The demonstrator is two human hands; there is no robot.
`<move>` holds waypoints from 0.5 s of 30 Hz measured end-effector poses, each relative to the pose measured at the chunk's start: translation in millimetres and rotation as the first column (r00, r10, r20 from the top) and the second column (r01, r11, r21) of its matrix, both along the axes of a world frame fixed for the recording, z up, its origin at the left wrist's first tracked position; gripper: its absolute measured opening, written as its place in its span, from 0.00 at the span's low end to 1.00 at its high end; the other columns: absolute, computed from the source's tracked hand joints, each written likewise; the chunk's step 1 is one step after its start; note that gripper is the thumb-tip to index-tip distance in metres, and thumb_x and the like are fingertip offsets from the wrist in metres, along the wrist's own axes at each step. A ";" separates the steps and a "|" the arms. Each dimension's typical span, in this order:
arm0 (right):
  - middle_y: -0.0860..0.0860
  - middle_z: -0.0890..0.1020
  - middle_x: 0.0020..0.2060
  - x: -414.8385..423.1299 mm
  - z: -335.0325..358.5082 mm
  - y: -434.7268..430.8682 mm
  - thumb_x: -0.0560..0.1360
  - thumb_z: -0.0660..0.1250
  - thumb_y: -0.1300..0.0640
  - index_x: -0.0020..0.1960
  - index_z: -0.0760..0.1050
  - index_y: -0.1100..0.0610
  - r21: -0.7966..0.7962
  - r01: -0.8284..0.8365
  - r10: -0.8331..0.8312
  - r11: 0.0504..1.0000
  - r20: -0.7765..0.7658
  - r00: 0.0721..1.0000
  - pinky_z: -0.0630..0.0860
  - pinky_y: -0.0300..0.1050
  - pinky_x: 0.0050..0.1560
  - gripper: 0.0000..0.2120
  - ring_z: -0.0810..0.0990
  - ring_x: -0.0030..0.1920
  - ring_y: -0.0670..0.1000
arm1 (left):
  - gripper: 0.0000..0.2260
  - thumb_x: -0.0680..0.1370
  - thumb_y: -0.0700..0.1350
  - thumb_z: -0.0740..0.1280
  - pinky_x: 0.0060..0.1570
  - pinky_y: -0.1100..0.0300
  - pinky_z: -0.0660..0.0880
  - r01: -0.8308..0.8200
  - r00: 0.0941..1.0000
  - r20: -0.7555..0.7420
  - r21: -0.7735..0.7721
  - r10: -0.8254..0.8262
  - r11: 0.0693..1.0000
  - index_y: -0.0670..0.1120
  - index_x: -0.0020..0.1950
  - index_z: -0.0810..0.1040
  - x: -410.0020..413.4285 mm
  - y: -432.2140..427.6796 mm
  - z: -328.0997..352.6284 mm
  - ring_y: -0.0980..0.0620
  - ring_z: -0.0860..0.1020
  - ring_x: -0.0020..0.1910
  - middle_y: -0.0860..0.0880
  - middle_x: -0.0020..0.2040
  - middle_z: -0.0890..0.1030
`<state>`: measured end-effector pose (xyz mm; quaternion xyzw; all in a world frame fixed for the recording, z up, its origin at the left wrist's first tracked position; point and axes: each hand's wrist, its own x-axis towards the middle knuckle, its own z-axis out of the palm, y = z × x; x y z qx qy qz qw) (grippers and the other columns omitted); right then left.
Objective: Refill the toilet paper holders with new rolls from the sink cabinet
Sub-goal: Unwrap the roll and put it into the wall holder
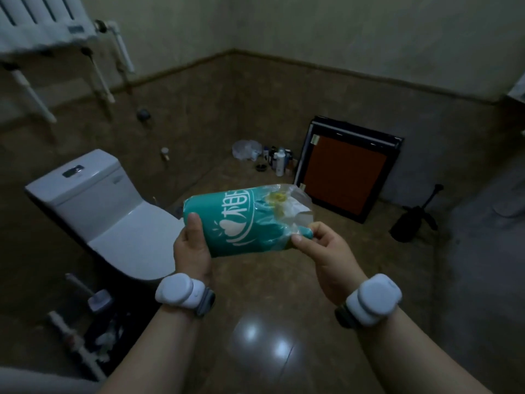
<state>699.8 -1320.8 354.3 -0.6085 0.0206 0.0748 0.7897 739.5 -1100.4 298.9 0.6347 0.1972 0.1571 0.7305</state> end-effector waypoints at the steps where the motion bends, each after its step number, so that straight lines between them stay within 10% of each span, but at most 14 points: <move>1: 0.50 0.84 0.38 12.4 1.5 4.3 0.66 0.70 0.61 0.42 0.72 0.58 0.048 0.023 -0.023 0.999 0.003 1.000 0.80 0.38 0.43 0.08 0.83 0.42 0.48 | 0.28 0.63 0.77 0.60 0.48 0.55 0.77 -0.031 1.000 0.006 0.019 0.031 0.999 0.57 0.44 0.82 10.7 6.1 0.8 0.52 0.82 0.48 0.56 0.45 0.84; 7: 0.53 0.84 0.50 70.9 -1.8 30.7 0.67 0.69 0.45 0.57 0.77 0.56 -0.140 -0.111 0.082 0.984 -0.196 0.977 0.77 0.45 0.50 0.23 0.83 0.50 0.52 | 0.34 0.61 0.78 0.59 0.42 0.62 0.76 -0.073 0.996 0.065 0.115 0.066 0.991 0.51 0.48 0.79 48.7 38.1 5.9 0.56 0.81 0.46 0.54 0.46 0.83; 15: 0.56 0.82 0.37 141.8 -11.8 59.5 0.73 0.68 0.62 0.43 0.77 0.61 -0.047 0.035 -0.039 0.998 -0.081 0.996 0.80 0.44 0.40 0.02 0.81 0.38 0.52 | 0.33 0.61 0.78 0.57 0.34 0.68 0.74 -0.207 0.978 0.093 0.305 0.187 0.930 0.52 0.45 0.76 77.8 55.7 20.0 0.63 0.79 0.37 0.56 0.40 0.80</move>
